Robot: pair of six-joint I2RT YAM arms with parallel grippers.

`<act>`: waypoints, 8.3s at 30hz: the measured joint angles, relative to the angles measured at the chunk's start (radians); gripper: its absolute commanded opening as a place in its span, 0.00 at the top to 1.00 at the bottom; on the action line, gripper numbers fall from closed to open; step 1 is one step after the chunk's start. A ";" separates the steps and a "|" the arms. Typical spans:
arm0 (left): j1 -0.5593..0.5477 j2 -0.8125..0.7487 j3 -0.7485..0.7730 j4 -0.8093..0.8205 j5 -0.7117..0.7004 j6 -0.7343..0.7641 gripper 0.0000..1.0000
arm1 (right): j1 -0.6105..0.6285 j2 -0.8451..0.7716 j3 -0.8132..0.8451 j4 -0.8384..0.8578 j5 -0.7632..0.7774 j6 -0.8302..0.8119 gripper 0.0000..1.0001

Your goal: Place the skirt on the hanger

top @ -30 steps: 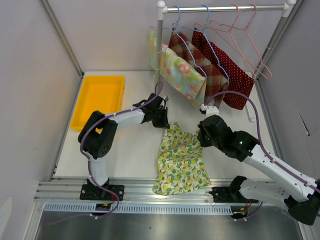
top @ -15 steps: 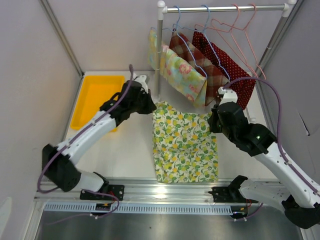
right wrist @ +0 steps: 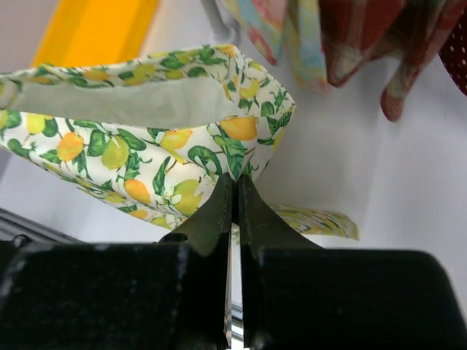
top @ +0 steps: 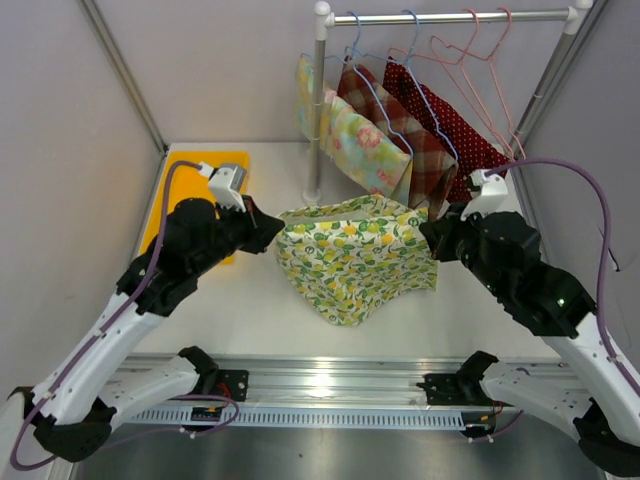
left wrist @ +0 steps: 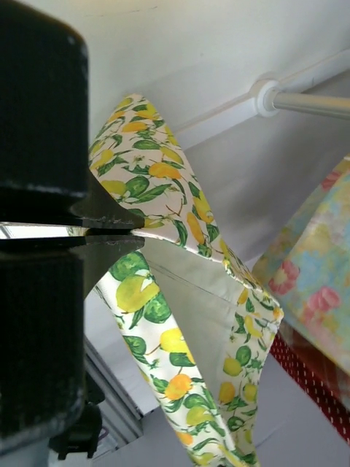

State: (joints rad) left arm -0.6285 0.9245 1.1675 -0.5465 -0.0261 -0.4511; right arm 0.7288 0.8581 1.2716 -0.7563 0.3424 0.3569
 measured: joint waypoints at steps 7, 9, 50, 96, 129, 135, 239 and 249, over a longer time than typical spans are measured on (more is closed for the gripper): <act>-0.038 -0.099 -0.002 -0.010 0.004 0.000 1.00 | 0.011 -0.068 0.001 0.046 -0.053 -0.023 1.00; -0.039 -0.085 0.011 -0.013 -0.003 0.004 1.00 | 0.011 -0.050 0.004 0.046 -0.050 -0.034 1.00; 0.080 -0.272 -0.739 0.359 0.141 -0.198 0.37 | -0.438 -0.245 -0.628 0.152 -0.432 0.216 0.25; -0.314 0.621 -0.317 0.116 -0.077 -0.048 0.62 | 0.032 -0.027 -0.816 0.199 -0.157 0.430 0.96; 0.134 0.071 -0.597 0.190 0.105 -0.222 0.75 | -0.257 0.015 -0.632 0.157 -0.100 0.280 1.00; -0.149 0.179 -0.481 0.180 0.016 -0.183 0.41 | -0.144 0.005 -0.672 0.162 -0.102 0.309 0.96; 0.149 0.627 -0.341 0.261 -0.172 -0.188 0.98 | -0.381 0.319 -0.787 0.515 -0.304 0.315 0.42; 0.231 0.779 -0.155 0.221 -0.119 -0.081 1.00 | -0.483 0.378 -0.772 0.520 -0.355 0.296 0.99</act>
State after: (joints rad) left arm -0.3977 1.7035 1.0126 -0.3252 -0.1452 -0.5323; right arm 0.2462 1.2362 0.4992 -0.2359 -0.0124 0.6533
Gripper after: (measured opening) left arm 0.004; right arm 0.032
